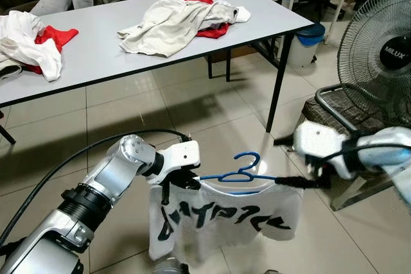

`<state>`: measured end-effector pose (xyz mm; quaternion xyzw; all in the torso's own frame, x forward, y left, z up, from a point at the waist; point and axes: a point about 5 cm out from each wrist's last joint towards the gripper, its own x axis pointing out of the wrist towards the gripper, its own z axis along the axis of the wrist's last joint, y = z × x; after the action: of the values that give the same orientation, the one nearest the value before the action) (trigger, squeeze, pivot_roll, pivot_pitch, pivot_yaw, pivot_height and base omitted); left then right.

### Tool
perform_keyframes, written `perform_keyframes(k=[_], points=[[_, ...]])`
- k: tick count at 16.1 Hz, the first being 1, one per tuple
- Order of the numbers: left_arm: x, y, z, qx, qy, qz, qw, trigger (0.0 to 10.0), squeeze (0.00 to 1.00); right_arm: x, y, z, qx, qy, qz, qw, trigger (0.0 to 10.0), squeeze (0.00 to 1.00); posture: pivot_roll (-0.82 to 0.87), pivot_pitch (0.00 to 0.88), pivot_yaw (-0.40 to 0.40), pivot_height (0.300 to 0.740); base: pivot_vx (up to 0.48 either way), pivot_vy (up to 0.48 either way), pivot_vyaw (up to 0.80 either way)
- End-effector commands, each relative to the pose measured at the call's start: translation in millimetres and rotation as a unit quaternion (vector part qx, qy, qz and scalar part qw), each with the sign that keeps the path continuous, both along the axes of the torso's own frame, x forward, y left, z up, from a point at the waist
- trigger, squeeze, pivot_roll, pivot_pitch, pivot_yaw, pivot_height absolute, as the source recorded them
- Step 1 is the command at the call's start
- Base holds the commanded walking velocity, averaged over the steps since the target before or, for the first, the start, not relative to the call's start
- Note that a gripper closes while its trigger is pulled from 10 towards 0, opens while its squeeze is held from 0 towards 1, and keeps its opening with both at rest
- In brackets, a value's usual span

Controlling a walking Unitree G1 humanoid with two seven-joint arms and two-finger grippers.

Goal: Hang hanger

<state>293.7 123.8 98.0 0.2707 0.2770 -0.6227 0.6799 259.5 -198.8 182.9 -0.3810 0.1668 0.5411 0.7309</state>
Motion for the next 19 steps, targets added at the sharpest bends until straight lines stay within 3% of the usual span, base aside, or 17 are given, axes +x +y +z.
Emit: perform_keyframes(k=[1, 2, 4, 5, 9, 11, 14, 15, 17, 19], points=[[2.8, 0.2, 12.4, -0.038, -0.01, 0.003, 0.999, 0.0, 0.0, -7.4, -6.1, 7.4, 0.015, 0.016, 0.0, 1.0, 10.0, 1.0, -0.02, 0.0, 0.071, 0.74, 0.0, 0.0, 0.0], [4.1, -1.3, 16.8, -0.057, -0.012, 0.002, 0.998, 0.0, 0.0, -16.5, -11.4, 5.9, 0.023, 0.047, 0.003, 0.999, 10.0, 1.0, -0.02, 0.0, 0.07, 0.74, 0.0, 0.0, 0.0], [5.3, -4.7, 21.5, -0.081, -0.023, 0.0, 0.996, 0.0, 0.0, -19.5, -14.2, 8.9, 0.07, 0.056, -0.005, 0.996, 10.0, 0.97, -0.02, 0.0, 0.066, 0.74, 0.0, 0.0, 0.0], [4.1, -7.2, 24.9, -0.097, -0.03, -0.011, 0.995, 0.0, 0.0, -19.2, -23.0, 13.1, 0.09, 0.047, -0.019, 0.995, 10.0, 0.0, -0.02, 0.0, 0.062, 0.74, 0.0, 0.0, 0.0], [1.0, -6.5, 27.7, -0.097, -0.038, -0.022, 0.994, 0.0, 0.0, -5.9, -45.1, 26.4, 0.098, -0.035, -0.08, 0.991, 10.0, 0.0, -0.01, 0.0, 0.048, 0.74, 0.0, 0.0, 0.0], [-0.4, -7.6, 33.0, -0.099, -0.043, -0.032, 0.994, 0.0, 0.0, -9.4, -52.5, 28.3, 0.114, -0.015, -0.075, 0.991, 10.0, 0.0, -0.02, 0.0, 0.05, 0.74, 0.0, 0.0, 0.0], [-0.8, -14.9, 36.8, -0.098, -0.044, -0.047, 0.993, 0.0, 0.0, -14.4, -33.0, 19.5, 0.165, 0.051, -0.023, 0.985, 9.7, 0.0, -0.02, 0.0, 0.053, 0.74, 0.0, 0.0, 0.0], [-0.8, -18.5, 37.9, -0.098, -0.041, -0.051, 0.993, 0.0, 0.0, -15.8, -26.3, 13.5, 0.172, 0.074, -0.004, 0.982, 7.2, 0.0, -0.02, 0.0, 0.051, 0.74, 0.0, 0.0, 0.0], [-1.5, -24.5, 39.8, -0.096, -0.043, -0.063, 0.992, 0.0, 0.0, -10.6, -21.2, 4.3, 0.156, 0.076, 0.008, 0.985, 4.2, 0.0, -0.02, 0.0, 0.05, 0.74, 0.0, 0.0, 0.0], [-4.9, -30.3, 43.6, -0.099, -0.037, -0.078, 0.991, 0.0, 0.0, -0.9, -14.6, -2.7, 0.13, 0.06, 0.015, 0.99, 4.1, 0.0, -0.02, 0.0, 0.045, 0.74, 0.0, 0.0, 0.0]])
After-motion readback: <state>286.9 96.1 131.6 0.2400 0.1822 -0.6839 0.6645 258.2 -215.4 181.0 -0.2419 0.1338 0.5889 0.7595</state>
